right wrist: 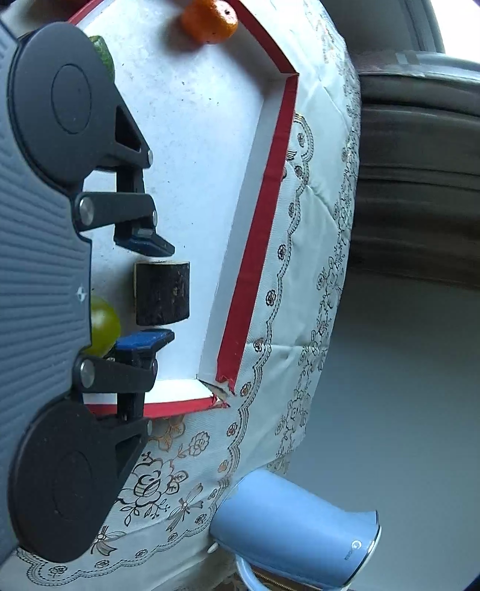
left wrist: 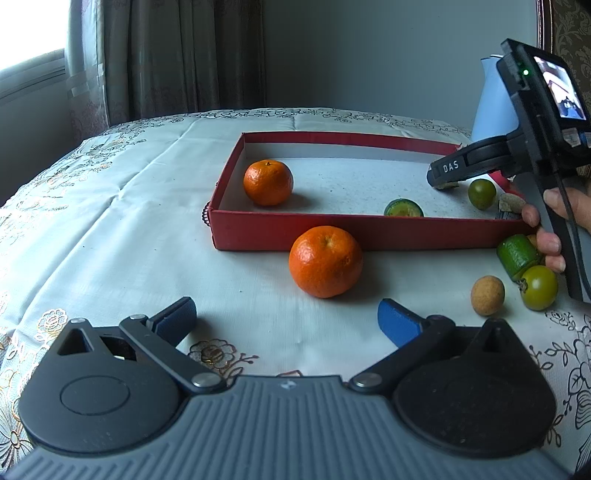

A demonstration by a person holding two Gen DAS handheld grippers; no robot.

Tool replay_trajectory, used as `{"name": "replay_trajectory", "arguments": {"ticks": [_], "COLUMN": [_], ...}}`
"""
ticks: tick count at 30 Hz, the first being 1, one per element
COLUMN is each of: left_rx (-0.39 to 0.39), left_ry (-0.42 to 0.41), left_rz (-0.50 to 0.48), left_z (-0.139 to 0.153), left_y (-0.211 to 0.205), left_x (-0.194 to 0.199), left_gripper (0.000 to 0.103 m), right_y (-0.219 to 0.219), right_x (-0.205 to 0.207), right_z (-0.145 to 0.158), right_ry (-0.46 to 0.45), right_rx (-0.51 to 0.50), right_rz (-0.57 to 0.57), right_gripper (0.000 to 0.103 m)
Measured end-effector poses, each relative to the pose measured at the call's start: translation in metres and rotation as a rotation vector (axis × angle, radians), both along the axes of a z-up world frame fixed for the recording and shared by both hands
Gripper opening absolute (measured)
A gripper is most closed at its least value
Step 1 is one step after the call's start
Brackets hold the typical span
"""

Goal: Organize fruits
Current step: 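Carry the eggplant piece into the tray and open the right gripper, then grasp the large mandarin in front of the tray with the left gripper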

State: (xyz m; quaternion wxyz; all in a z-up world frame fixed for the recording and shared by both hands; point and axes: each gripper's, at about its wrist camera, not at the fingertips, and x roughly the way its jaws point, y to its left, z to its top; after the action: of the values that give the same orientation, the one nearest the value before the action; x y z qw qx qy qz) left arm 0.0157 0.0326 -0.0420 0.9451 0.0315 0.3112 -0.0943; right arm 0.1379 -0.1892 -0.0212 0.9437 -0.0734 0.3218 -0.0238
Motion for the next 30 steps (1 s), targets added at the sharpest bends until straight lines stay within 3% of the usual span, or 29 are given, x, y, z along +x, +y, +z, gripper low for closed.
{"name": "replay_trajectory", "arguments": {"ticks": [3, 17, 19, 24, 30], "left_rx": [0.000, 0.001, 0.001, 0.002, 0.015], "left_ry": [0.000, 0.000, 0.000, -0.001, -0.011], "left_rz": [0.000, 0.000, 0.000, 0.000, 0.023], "left_z": [0.000, 0.000, 0.000, 0.000, 0.001], "left_y": [0.000, 0.000, 0.000, 0.000, -0.005], "left_x": [0.000, 0.000, 0.000, 0.000, -0.001], "left_gripper": [0.103, 0.103, 0.103, 0.103, 0.103], "right_y": [-0.001, -0.014, -0.019, -0.034, -0.049], "right_x": [-0.009, -0.086, -0.100, -0.125, -0.125], "right_z": [0.005, 0.027, 0.026, 0.015, 0.008], "right_ry": [-0.031, -0.160, -0.198, -0.283, -0.270], "right_rx": [0.004, 0.045, 0.054, 0.036, 0.087], "right_rz": [-0.001, 0.021, 0.012, -0.063, -0.112], "right_gripper": [0.063, 0.074, 0.084, 0.085, 0.085]}}
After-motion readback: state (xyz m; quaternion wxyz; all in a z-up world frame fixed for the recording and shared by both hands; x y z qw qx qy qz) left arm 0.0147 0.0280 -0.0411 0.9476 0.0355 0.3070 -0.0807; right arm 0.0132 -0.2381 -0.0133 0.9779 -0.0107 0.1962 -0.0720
